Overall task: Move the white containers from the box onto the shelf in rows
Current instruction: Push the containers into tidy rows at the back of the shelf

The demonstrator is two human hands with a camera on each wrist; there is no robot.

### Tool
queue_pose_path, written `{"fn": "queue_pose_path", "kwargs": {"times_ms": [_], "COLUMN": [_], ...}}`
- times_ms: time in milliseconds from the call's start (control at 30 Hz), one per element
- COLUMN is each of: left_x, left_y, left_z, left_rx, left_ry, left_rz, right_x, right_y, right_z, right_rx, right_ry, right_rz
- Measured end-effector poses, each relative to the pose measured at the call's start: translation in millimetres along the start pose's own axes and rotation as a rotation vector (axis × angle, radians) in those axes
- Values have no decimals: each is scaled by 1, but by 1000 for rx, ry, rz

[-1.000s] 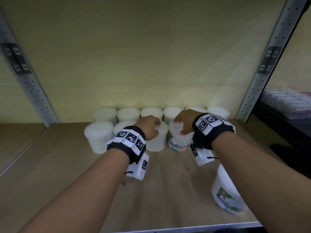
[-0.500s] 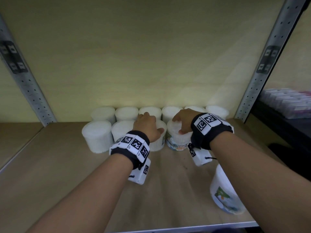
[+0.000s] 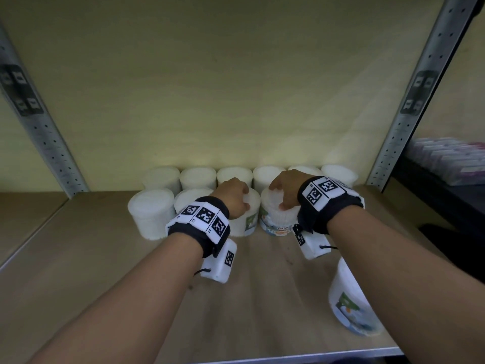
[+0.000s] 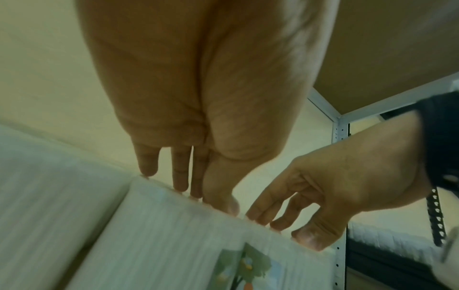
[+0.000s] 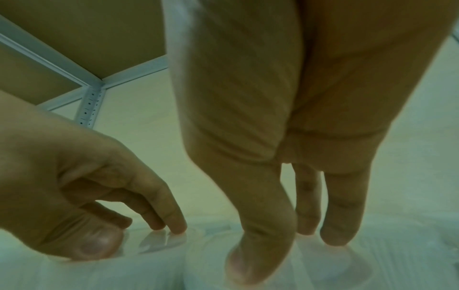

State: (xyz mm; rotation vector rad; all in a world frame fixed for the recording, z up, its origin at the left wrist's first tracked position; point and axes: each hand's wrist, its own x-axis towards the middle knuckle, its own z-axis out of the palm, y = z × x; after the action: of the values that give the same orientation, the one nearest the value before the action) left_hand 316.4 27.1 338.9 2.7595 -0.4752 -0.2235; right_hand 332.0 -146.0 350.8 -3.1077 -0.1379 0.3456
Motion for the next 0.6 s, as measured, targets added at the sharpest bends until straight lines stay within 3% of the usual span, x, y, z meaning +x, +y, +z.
{"fn": "queue_pose_path", "kwargs": {"times_ms": [133, 300, 600], "left_x": [2, 2, 4], "left_y": [1, 5, 5], "left_z": [-4, 4, 10], "left_rx": [-70, -8, 93], "left_ry": [-1, 190, 103], "left_rz": [-5, -91, -89], "right_x": [-1, 1, 2], "right_y": [0, 1, 1], "right_z": [-1, -2, -2], "right_rx": [9, 4, 9], "right_ry": [11, 4, 0], "right_rz": [-16, -14, -17]}}
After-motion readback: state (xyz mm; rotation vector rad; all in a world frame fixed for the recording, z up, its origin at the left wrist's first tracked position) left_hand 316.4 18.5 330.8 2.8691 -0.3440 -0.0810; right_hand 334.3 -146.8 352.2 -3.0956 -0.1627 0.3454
